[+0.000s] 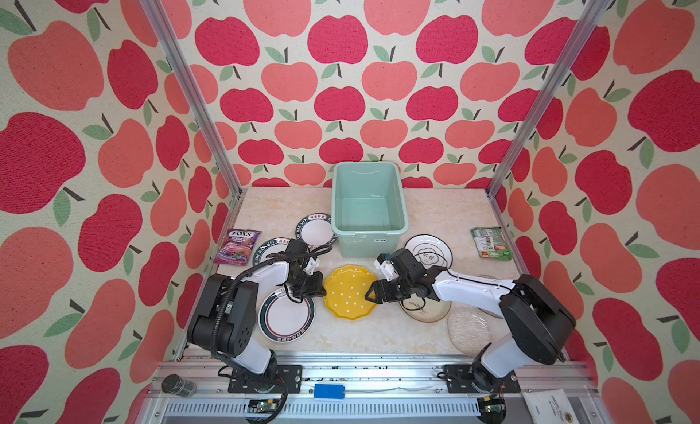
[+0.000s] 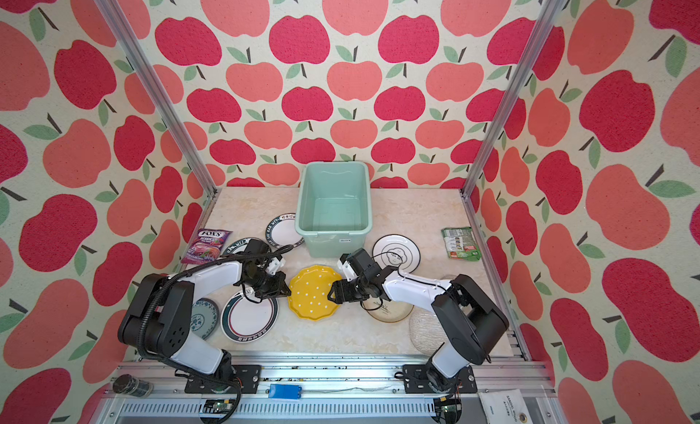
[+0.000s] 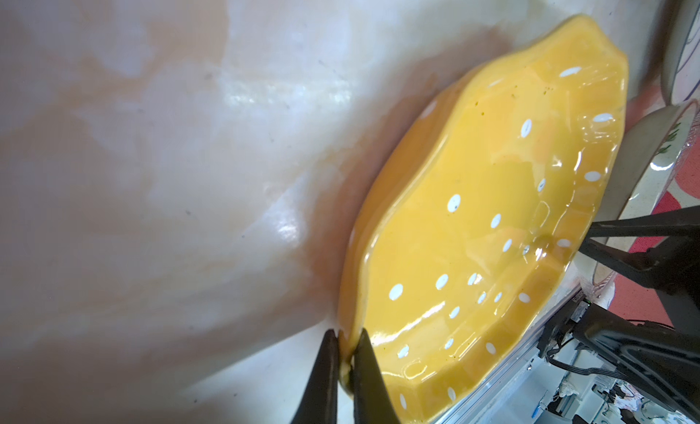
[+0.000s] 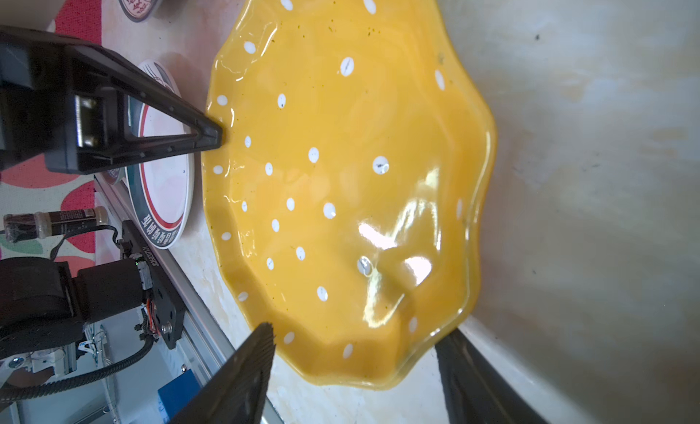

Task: Place the plates into the plastic bin on the countertop
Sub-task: 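Close the right gripper on the plate rim while the left gripper braces it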

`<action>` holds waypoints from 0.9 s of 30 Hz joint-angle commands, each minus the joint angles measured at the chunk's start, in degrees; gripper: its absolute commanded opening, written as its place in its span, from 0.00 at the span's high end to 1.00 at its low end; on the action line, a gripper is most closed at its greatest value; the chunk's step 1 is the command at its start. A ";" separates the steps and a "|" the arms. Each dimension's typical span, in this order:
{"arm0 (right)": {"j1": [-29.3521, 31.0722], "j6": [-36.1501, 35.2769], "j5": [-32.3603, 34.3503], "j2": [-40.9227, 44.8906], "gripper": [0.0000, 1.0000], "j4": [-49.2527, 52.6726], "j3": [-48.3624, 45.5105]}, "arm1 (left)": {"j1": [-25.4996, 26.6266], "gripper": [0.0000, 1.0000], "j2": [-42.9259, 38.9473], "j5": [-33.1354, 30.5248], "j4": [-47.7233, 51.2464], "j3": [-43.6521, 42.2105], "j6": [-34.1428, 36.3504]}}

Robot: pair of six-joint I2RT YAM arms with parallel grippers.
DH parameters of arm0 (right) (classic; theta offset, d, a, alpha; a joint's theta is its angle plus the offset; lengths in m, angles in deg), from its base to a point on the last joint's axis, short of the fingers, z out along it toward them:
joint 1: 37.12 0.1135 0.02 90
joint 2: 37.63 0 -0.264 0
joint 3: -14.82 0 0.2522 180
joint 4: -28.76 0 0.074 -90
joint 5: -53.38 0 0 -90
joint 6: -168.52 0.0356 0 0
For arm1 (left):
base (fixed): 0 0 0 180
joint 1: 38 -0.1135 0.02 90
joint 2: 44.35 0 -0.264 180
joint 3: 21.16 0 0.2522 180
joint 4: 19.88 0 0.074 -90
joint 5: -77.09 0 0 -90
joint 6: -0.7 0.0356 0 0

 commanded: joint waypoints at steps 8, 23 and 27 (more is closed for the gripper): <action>-0.28 5.32 -3.12 -1.25 0.27 -3.51 1.90 | 2.29 1.00 -0.06 5.30 3.24 -0.63 1.42; -2.22 6.94 -11.73 -10.13 0.28 -7.58 5.62 | 2.34 1.00 0.67 5.46 3.35 -0.94 2.04; -2.09 6.81 -12.38 -9.21 0.31 -10.14 5.06 | 2.36 1.00 0.68 5.57 3.50 -0.94 2.30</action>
